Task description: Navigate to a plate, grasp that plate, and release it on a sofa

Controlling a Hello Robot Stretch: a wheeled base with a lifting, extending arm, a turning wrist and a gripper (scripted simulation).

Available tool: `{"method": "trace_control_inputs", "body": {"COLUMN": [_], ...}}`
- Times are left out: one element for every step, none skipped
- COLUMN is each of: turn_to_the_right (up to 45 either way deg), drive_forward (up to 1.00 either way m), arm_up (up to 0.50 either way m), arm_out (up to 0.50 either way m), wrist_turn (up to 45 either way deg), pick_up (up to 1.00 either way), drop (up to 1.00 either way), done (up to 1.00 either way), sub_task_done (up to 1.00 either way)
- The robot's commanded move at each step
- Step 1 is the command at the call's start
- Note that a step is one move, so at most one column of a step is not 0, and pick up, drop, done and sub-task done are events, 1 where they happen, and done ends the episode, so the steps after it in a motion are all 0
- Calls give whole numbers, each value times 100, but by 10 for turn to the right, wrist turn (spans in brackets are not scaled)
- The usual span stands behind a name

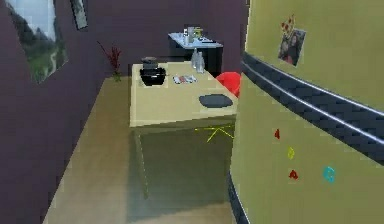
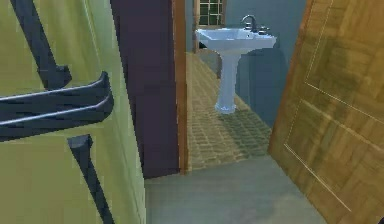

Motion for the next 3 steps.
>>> {"method": "trace_control_inputs", "body": {"turn_to_the_right": [0,-450,-300], "drive_forward": [70,0,0], "arm_up": [0,0,0], "arm_out": [0,0,0], "wrist_turn": [0,0,0], "pick_up": [0,0,0], "drop": [0,0,0], "done": [0,0,0], "sub_task_done": [0,0,0]}}
